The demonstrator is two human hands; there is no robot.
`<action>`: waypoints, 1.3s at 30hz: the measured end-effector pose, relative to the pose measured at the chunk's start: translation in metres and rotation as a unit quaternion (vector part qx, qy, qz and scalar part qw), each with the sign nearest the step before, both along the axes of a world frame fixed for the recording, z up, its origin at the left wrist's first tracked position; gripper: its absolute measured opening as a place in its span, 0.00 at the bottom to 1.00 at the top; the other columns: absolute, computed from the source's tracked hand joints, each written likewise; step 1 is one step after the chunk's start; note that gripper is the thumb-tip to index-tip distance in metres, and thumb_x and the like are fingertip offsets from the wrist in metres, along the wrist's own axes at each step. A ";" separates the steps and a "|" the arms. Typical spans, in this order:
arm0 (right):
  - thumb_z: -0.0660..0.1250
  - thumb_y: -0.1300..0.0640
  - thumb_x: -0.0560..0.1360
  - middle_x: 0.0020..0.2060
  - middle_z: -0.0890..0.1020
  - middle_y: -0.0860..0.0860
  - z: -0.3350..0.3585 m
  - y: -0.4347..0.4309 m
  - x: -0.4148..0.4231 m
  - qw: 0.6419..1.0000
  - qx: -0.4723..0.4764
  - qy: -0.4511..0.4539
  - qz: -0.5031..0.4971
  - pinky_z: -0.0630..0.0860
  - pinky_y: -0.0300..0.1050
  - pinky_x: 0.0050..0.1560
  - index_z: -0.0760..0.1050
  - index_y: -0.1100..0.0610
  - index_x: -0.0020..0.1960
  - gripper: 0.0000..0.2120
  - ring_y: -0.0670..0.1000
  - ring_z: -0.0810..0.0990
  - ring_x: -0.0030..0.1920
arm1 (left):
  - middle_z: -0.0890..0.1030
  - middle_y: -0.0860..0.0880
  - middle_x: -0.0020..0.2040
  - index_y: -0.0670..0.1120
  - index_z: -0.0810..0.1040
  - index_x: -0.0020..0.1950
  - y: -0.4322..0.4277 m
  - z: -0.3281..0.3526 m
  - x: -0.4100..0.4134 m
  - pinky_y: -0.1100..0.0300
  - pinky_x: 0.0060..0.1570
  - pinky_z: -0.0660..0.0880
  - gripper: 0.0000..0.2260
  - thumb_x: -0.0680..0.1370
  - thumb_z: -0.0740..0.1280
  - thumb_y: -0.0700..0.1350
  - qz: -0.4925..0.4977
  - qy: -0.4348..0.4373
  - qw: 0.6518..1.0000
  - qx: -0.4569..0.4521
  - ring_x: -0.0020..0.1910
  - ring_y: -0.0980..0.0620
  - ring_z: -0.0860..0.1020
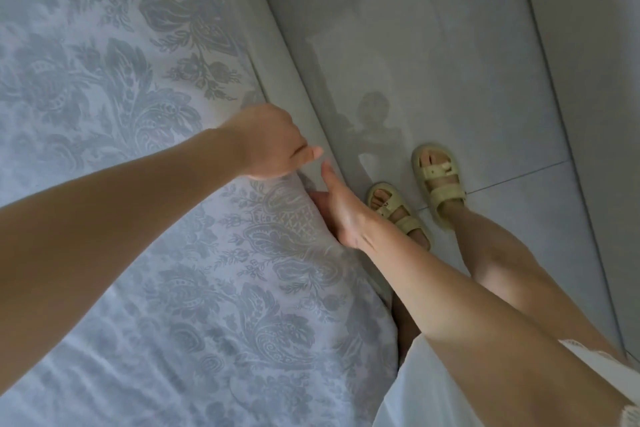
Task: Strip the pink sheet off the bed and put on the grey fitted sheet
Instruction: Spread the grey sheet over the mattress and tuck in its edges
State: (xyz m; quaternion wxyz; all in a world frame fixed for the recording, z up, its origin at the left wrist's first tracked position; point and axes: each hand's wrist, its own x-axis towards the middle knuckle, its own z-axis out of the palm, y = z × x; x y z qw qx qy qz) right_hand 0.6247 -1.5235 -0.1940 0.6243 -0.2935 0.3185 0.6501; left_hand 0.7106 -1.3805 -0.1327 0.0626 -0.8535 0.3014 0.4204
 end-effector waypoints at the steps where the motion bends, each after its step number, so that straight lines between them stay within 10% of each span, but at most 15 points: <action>1: 0.38 0.27 0.73 0.63 0.77 0.57 -0.001 -0.011 -0.005 1.000 -0.024 0.008 -0.018 0.70 0.54 0.66 0.70 0.56 0.68 0.44 0.56 0.76 0.63 | 0.81 0.47 0.43 0.46 0.79 0.45 -0.003 -0.002 -0.005 0.52 0.53 0.73 0.31 0.80 0.38 0.58 -0.007 0.008 1.000 0.007 0.49 0.47 0.76; 5: 0.41 0.38 0.81 0.57 0.81 0.56 -0.010 -0.054 -0.024 0.970 -0.200 -0.097 -0.098 0.73 0.47 0.57 0.76 0.58 0.61 0.33 0.51 0.80 0.54 | 0.76 0.47 0.36 0.42 0.77 0.44 -0.020 -0.011 -0.007 0.56 0.47 0.72 0.33 0.79 0.36 0.58 -0.023 0.037 0.997 0.067 0.44 0.46 0.75; 9: 0.44 0.41 0.82 0.63 0.77 0.49 -0.013 -0.049 -0.027 0.980 -0.145 -0.129 -0.035 0.64 0.52 0.69 0.76 0.44 0.58 0.22 0.49 0.74 0.63 | 0.75 0.45 0.40 0.44 0.74 0.43 -0.037 -0.013 -0.006 0.55 0.50 0.69 0.28 0.82 0.39 0.57 -0.009 0.080 0.988 0.131 0.52 0.43 0.76; 15: 0.47 0.44 0.82 0.54 0.81 0.51 0.010 -0.040 -0.028 0.983 -0.122 -0.131 -0.048 0.71 0.38 0.48 0.78 0.53 0.59 0.24 0.47 0.77 0.51 | 0.78 0.42 0.59 0.42 0.76 0.54 -0.048 -0.018 -0.007 0.51 0.64 0.67 0.30 0.82 0.38 0.56 -0.048 0.105 0.973 0.201 0.60 0.43 0.74; 21: 0.45 0.31 0.77 0.60 0.80 0.54 0.007 -0.035 -0.034 0.998 -0.033 -0.033 -0.043 0.67 0.51 0.69 0.76 0.57 0.62 0.36 0.51 0.77 0.62 | 0.79 0.41 0.57 0.42 0.75 0.47 -0.047 -0.013 -0.005 0.53 0.61 0.67 0.29 0.83 0.39 0.56 -0.020 0.114 0.973 0.200 0.60 0.42 0.75; 28: 0.46 0.23 0.70 0.57 0.81 0.58 -0.015 -0.006 -0.019 0.999 0.018 0.007 0.050 0.71 0.52 0.66 0.75 0.60 0.64 0.47 0.55 0.79 0.59 | 0.82 0.47 0.37 0.45 0.79 0.38 -0.036 -0.016 -0.016 0.53 0.62 0.66 0.39 0.75 0.30 0.58 0.027 -0.032 0.999 -0.017 0.43 0.47 0.78; 39: 0.39 0.29 0.75 0.63 0.77 0.54 0.004 -0.041 -0.018 0.994 0.022 -0.011 0.110 0.73 0.45 0.59 0.72 0.57 0.68 0.42 0.52 0.76 0.63 | 0.83 0.53 0.44 0.51 0.81 0.47 -0.041 -0.021 -0.050 0.56 0.57 0.65 0.26 0.82 0.43 0.53 -0.066 0.002 0.994 0.087 0.49 0.51 0.78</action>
